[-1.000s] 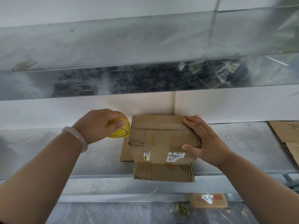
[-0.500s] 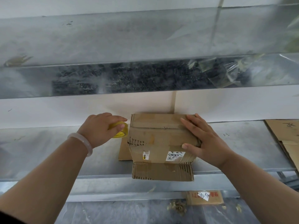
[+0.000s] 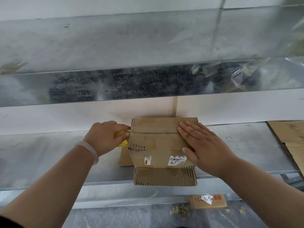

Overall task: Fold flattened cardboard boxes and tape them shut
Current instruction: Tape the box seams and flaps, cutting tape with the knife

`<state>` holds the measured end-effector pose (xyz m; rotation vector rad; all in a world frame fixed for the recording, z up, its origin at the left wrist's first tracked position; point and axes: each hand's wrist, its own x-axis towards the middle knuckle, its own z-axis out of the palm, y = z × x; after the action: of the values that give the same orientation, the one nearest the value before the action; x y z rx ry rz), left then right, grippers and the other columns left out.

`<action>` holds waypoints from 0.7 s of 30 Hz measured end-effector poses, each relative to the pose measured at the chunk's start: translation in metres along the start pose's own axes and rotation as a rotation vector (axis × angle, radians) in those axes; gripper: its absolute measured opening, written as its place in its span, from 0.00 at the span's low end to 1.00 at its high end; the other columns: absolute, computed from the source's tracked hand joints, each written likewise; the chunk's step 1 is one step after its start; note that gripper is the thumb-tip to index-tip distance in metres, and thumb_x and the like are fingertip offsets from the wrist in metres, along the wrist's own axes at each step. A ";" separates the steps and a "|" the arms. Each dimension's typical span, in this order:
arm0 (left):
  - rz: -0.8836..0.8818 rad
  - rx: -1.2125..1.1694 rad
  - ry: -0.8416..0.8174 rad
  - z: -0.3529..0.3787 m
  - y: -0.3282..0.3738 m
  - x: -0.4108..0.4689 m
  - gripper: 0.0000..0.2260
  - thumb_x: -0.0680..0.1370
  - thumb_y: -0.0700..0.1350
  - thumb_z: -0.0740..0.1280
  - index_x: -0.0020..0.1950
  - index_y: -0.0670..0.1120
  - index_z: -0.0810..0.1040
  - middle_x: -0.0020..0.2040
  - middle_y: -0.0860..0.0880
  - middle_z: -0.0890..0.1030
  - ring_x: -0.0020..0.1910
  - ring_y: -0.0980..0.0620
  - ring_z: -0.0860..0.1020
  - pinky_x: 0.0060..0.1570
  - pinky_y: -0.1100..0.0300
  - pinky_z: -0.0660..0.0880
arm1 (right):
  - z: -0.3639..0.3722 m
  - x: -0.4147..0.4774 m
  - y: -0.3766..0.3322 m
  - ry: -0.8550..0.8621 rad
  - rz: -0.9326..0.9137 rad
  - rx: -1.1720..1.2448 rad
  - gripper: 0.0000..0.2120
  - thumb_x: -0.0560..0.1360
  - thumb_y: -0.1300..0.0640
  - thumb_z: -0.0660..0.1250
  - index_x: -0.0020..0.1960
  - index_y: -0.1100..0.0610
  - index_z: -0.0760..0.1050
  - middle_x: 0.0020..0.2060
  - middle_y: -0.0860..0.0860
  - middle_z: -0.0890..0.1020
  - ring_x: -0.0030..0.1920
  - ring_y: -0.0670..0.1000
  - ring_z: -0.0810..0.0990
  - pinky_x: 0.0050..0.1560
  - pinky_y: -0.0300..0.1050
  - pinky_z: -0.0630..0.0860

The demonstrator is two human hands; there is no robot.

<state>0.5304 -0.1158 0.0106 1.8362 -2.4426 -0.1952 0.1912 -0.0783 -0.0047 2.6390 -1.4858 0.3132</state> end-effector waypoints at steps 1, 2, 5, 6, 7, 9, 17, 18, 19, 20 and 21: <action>0.000 -0.006 0.004 0.001 0.001 0.000 0.32 0.70 0.69 0.41 0.64 0.63 0.74 0.41 0.60 0.71 0.44 0.58 0.69 0.50 0.54 0.69 | -0.002 0.001 -0.005 -0.008 0.018 -0.021 0.31 0.77 0.40 0.53 0.73 0.57 0.69 0.70 0.55 0.74 0.72 0.54 0.71 0.75 0.51 0.59; -0.002 -0.014 0.011 0.001 0.002 0.000 0.32 0.71 0.69 0.41 0.64 0.62 0.75 0.41 0.60 0.71 0.44 0.58 0.70 0.49 0.54 0.70 | -0.003 0.003 -0.011 -0.028 0.036 -0.044 0.33 0.76 0.38 0.53 0.73 0.56 0.69 0.69 0.56 0.75 0.70 0.56 0.72 0.74 0.54 0.64; -0.022 -0.033 0.016 0.005 0.002 -0.001 0.31 0.71 0.68 0.42 0.63 0.62 0.75 0.42 0.59 0.74 0.44 0.57 0.71 0.49 0.55 0.69 | -0.002 0.011 -0.028 -0.085 0.077 -0.093 0.35 0.75 0.32 0.51 0.73 0.52 0.69 0.63 0.60 0.77 0.64 0.61 0.75 0.66 0.61 0.69; -0.033 -0.039 0.011 0.006 0.002 -0.001 0.31 0.71 0.68 0.42 0.63 0.63 0.75 0.43 0.59 0.75 0.44 0.57 0.72 0.49 0.55 0.70 | 0.000 0.014 -0.031 -0.093 0.095 -0.088 0.34 0.75 0.32 0.50 0.73 0.51 0.70 0.62 0.60 0.77 0.64 0.61 0.75 0.66 0.61 0.69; -0.040 -0.043 0.007 0.007 0.002 -0.001 0.30 0.71 0.68 0.42 0.63 0.63 0.75 0.45 0.59 0.76 0.46 0.56 0.74 0.50 0.54 0.70 | 0.001 0.015 -0.033 -0.101 0.109 -0.076 0.34 0.76 0.32 0.50 0.72 0.50 0.71 0.63 0.59 0.76 0.64 0.61 0.74 0.67 0.60 0.69; -0.044 -0.045 0.003 0.008 0.002 -0.001 0.30 0.71 0.68 0.41 0.63 0.63 0.74 0.46 0.58 0.77 0.48 0.56 0.75 0.51 0.54 0.71 | 0.002 0.016 -0.030 -0.118 0.100 -0.049 0.33 0.76 0.32 0.50 0.71 0.50 0.72 0.65 0.55 0.76 0.67 0.58 0.73 0.68 0.58 0.67; -0.070 -0.140 0.015 0.013 0.009 -0.018 0.26 0.72 0.69 0.46 0.59 0.64 0.76 0.48 0.60 0.80 0.49 0.57 0.77 0.54 0.53 0.74 | -0.017 0.017 -0.025 -0.122 0.032 0.066 0.34 0.71 0.29 0.55 0.69 0.47 0.73 0.68 0.45 0.75 0.69 0.51 0.71 0.68 0.57 0.71; -0.081 -0.169 0.022 0.014 0.009 -0.019 0.25 0.72 0.68 0.48 0.59 0.65 0.76 0.49 0.60 0.80 0.50 0.57 0.77 0.55 0.53 0.74 | -0.023 0.020 -0.029 -0.112 0.048 0.093 0.35 0.69 0.27 0.56 0.68 0.47 0.72 0.67 0.44 0.74 0.68 0.50 0.70 0.69 0.56 0.70; -0.091 -0.191 0.028 0.015 0.010 -0.021 0.24 0.72 0.68 0.49 0.58 0.65 0.77 0.49 0.60 0.81 0.50 0.57 0.77 0.55 0.53 0.74 | -0.028 0.026 -0.035 -0.125 0.063 0.118 0.38 0.67 0.25 0.56 0.68 0.47 0.69 0.67 0.44 0.71 0.69 0.49 0.67 0.71 0.55 0.66; -0.095 -0.204 0.031 0.015 0.011 -0.021 0.23 0.72 0.68 0.49 0.57 0.65 0.77 0.49 0.60 0.81 0.49 0.58 0.77 0.54 0.53 0.75 | -0.032 0.034 -0.042 -0.165 0.063 0.136 0.41 0.66 0.24 0.54 0.71 0.47 0.64 0.70 0.46 0.67 0.72 0.50 0.62 0.75 0.53 0.59; -0.095 -0.210 0.028 0.015 0.013 -0.022 0.22 0.72 0.68 0.50 0.57 0.65 0.77 0.48 0.60 0.80 0.49 0.58 0.77 0.54 0.53 0.75 | -0.032 0.044 -0.050 -0.227 0.043 0.139 0.47 0.65 0.22 0.52 0.75 0.48 0.56 0.75 0.48 0.59 0.76 0.51 0.54 0.78 0.53 0.50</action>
<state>0.5221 -0.0906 -0.0024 1.8494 -2.2218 -0.4118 0.2515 -0.0829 0.0375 2.8356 -1.6441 0.1273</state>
